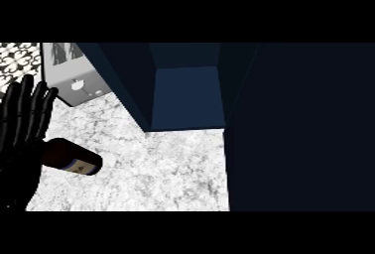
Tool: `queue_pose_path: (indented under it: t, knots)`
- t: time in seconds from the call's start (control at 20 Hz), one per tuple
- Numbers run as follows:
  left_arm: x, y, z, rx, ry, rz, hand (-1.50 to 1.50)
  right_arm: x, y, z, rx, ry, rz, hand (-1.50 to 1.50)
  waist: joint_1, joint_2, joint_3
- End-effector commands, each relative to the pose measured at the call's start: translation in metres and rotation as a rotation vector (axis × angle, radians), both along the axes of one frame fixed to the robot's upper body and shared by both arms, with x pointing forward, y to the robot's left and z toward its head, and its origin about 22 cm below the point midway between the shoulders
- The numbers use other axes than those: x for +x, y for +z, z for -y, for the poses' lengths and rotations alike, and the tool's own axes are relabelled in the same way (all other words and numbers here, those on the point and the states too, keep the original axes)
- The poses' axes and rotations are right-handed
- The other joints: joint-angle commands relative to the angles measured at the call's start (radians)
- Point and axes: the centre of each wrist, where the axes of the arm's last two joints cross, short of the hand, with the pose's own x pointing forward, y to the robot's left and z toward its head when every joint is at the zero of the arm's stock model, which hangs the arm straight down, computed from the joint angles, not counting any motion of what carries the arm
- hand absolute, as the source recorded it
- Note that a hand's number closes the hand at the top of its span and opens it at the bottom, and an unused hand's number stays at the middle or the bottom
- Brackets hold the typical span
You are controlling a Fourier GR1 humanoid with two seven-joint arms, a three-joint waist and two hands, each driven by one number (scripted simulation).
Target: Pick up the wine, place it into the cabinet and close the cabinet
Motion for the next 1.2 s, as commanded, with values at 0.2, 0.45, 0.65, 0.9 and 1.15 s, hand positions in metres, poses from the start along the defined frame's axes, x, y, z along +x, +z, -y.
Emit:
queue_pose_path:
  t: [0.2,0.45,0.65,0.9,1.15]
  knots:
    - [-0.014,0.001,-0.016,0.018,-0.551,-0.004,-1.5,-0.024,-0.003,0.009,0.01,0.061,-0.026,-1.5,0.039,-0.006,-0.005]
    - [-0.038,-0.035,-0.014,-0.191,-0.791,-0.261,-1.5,-0.038,-0.005,-0.011,-0.002,0.268,-0.162,-1.5,0.056,-0.005,-0.005]
    - [-0.052,-0.01,-0.062,-0.183,-0.831,-0.268,-1.5,-0.051,0.007,-0.003,-0.014,0.283,-0.188,-1.5,0.054,-0.001,-0.003]
    - [-0.07,0.018,-0.079,-0.196,-0.861,-0.291,-1.5,-0.074,0.038,-0.005,-0.011,0.29,-0.198,-1.5,0.054,0.0,-0.003]
    - [-0.069,0.03,-0.103,-0.215,-0.837,-0.282,-1.5,-0.082,0.062,-0.007,-0.008,0.304,-0.191,-1.5,0.053,0.001,-0.003]
